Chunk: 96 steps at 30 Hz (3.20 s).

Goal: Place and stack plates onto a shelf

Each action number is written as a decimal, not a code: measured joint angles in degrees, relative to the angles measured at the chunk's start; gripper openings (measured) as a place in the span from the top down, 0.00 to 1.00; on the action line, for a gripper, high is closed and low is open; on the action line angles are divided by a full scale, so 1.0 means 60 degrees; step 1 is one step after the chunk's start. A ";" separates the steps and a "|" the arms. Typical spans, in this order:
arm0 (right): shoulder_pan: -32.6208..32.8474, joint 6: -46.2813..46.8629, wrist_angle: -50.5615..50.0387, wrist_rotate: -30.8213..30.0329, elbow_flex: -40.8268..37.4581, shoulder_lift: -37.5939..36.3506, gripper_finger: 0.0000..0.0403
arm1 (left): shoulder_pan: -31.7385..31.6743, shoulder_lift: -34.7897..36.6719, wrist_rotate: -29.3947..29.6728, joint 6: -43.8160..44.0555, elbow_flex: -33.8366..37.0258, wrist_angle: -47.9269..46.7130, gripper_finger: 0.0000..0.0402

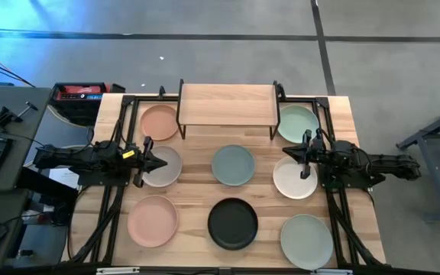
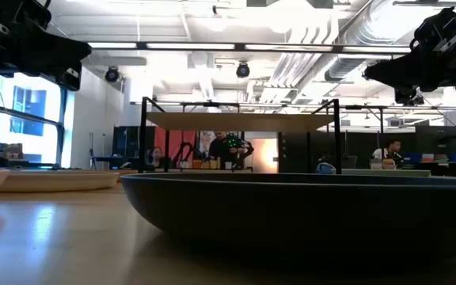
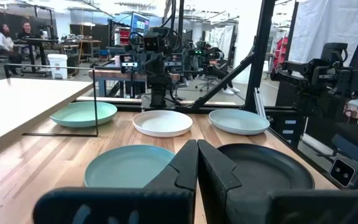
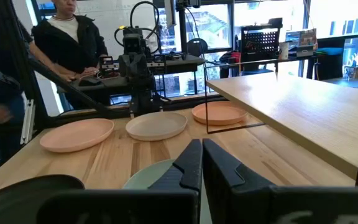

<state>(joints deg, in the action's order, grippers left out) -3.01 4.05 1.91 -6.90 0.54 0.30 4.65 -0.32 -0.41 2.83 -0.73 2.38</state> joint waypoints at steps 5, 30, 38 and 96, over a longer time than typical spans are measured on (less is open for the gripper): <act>-0.0002 -0.0004 0.0000 0.0000 0.0000 0.0001 1.00 | -0.0002 0.0004 0.0002 -0.0002 -0.0001 -0.0002 1.00; -0.0001 0.0000 0.0000 0.0000 0.0002 0.0002 1.00 | 0.0000 0.0004 0.0000 -0.0002 0.0003 0.0000 1.00; -0.0004 -0.0002 0.0000 0.0000 -0.0001 0.0002 1.00 | -0.0001 0.0003 -0.0002 0.0001 0.0003 -0.0002 1.00; 0.0000 0.3248 0.2940 -0.0772 0.0030 0.0004 1.00 | -0.0001 0.0002 0.0002 -0.0003 0.0002 -0.0001 1.00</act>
<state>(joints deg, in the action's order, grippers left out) -3.01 23.54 19.55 -11.53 0.72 0.32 4.65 -0.30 -0.40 2.81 -0.72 2.38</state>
